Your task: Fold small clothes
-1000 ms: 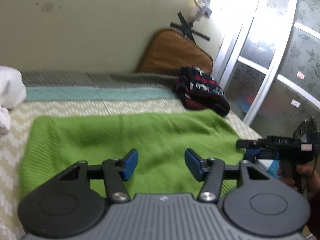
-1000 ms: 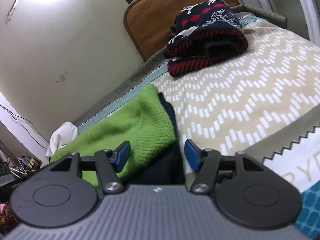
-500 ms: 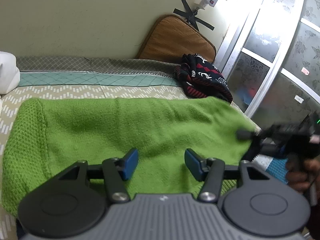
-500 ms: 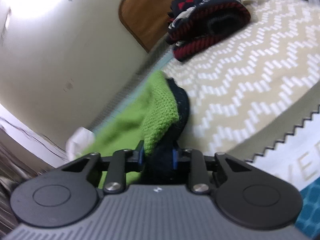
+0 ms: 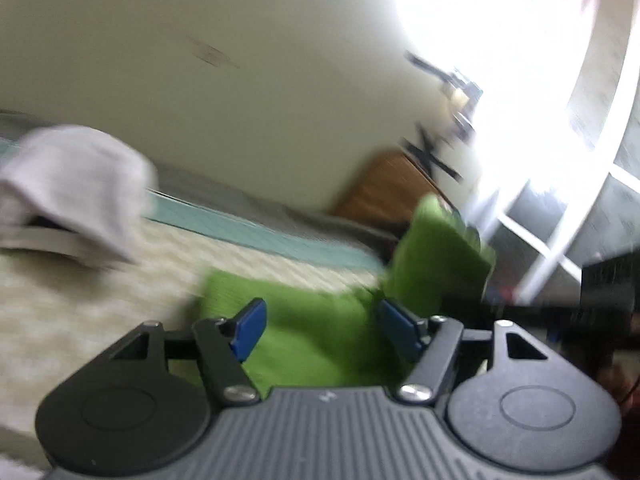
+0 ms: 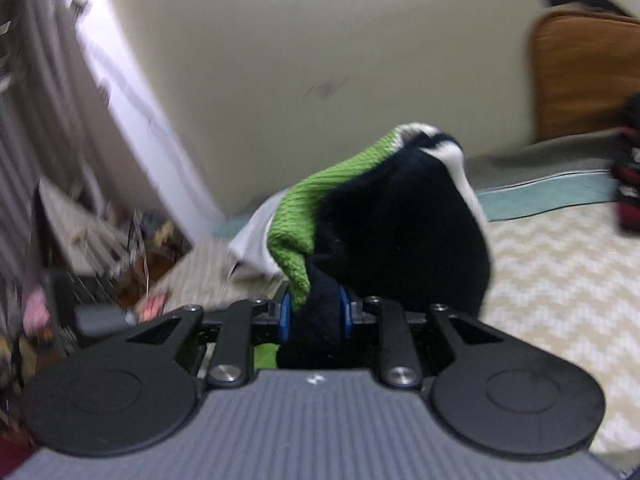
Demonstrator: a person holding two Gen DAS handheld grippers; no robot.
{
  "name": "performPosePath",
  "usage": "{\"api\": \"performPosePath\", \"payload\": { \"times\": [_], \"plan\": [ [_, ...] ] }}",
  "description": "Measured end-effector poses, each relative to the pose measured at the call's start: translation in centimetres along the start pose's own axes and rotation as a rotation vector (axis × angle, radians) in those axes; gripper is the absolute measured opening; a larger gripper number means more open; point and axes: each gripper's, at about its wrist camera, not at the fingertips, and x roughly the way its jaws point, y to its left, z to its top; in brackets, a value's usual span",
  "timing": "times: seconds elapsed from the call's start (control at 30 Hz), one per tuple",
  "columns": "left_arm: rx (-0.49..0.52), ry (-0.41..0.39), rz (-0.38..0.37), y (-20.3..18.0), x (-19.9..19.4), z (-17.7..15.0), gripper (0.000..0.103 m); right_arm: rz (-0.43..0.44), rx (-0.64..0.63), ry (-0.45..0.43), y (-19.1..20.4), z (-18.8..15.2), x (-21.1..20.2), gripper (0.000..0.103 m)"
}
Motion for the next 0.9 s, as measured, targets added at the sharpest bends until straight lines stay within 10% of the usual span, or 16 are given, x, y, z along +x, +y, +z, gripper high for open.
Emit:
{"api": "performPosePath", "payload": {
  "times": [0.23,0.37,0.5,0.7,0.9],
  "plan": [
    [-0.032,-0.043,0.054,1.6,-1.8,1.7,0.072,0.01,-0.138,0.213,3.2,-3.2,8.8,0.028],
    [0.069,0.013,0.047,-0.7,1.8,2.4,0.071,0.028,-0.232,0.201,4.4,-3.7,8.4,0.035],
    [0.156,0.146,0.203,-2.0,7.3,2.2,0.056,0.101,-0.214,0.214,3.0,-3.7,6.0,0.04],
    [0.097,0.153,0.206,-0.4,6.6,1.9,0.064,0.083,-0.149,0.016,-0.3,-0.6,-0.8,0.04],
    [0.084,0.168,0.233,-0.2,6.5,1.3,0.064,-0.023,-0.042,-0.086,-4.1,2.4,1.6,0.04]
  ]
}}
